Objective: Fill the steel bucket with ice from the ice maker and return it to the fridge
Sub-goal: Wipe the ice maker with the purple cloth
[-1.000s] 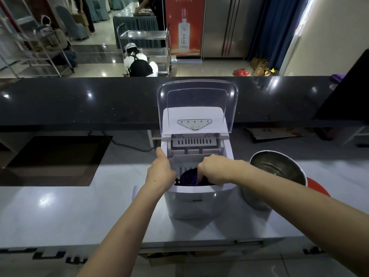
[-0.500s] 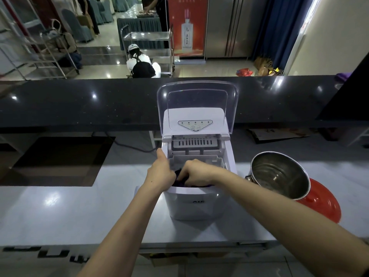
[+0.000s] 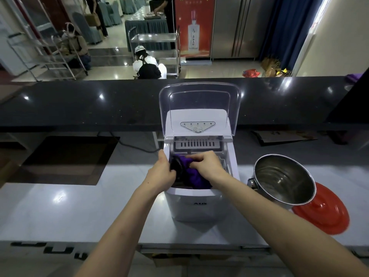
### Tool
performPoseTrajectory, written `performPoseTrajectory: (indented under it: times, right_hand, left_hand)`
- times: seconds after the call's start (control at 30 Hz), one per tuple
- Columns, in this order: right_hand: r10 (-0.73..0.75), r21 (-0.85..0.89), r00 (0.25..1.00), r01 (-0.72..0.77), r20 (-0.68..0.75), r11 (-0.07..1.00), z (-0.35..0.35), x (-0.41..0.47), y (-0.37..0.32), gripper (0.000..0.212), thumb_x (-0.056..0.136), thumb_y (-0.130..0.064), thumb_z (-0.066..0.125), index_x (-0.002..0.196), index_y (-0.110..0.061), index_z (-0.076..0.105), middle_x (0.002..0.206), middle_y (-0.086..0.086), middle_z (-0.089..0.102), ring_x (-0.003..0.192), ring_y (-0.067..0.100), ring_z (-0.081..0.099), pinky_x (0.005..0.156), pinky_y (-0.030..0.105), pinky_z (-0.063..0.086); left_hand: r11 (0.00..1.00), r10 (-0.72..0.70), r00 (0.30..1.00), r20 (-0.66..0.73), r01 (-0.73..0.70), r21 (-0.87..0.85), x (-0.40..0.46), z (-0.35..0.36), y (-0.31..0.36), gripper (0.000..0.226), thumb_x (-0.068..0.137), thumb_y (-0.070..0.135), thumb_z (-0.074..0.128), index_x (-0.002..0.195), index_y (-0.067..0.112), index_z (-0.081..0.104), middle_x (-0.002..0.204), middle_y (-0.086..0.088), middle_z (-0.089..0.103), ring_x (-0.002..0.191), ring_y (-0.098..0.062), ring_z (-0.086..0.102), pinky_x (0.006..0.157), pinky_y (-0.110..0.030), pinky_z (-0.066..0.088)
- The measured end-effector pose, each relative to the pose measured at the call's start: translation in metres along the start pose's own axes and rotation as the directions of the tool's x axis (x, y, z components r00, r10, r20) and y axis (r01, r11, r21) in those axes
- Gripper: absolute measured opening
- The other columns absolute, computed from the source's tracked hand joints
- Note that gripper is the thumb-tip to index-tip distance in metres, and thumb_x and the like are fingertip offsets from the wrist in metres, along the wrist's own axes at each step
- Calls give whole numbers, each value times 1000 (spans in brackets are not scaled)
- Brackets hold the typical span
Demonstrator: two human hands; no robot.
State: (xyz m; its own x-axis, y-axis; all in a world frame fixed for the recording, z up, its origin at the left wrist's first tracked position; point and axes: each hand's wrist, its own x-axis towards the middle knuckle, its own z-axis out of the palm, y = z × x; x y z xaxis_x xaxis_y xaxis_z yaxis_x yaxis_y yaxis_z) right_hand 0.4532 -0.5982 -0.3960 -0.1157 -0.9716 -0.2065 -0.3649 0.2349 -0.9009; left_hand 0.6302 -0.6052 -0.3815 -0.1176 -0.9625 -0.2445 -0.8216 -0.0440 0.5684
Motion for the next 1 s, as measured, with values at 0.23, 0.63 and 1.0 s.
performPoseTrajectory:
  times: [0.23,0.63,1.0]
  right_hand:
    - [-70,25,998,70,3,997,-6,-4,3,38,87,-5,72,115,-28,82,108,-12,79,103,7,71,98,29,56]
    - [-216,225,970,237,-112,945,-17,-22,-6,34,91,-6,72,112,-31,82,103,-16,80,103,4,73,94,31,59]
    - [-318,401,911,403,-263,822,0,-54,-54,33,97,-2,68,123,-20,77,113,-9,79,107,7,73,87,20,58]
  left_hand:
    - [998,-13,1000,15,14,-61,-4,-3,2,60,91,16,50,142,18,17,103,-9,61,94,-36,64,85,-46,57]
    - [845,-55,994,93,96,-526,-16,-11,-14,43,94,31,38,135,44,47,121,10,67,106,-19,69,80,-42,61]
    - [880,30,982,-188,-116,-462,-10,-44,-45,21,108,29,44,123,34,58,105,12,72,81,3,71,83,-38,62]
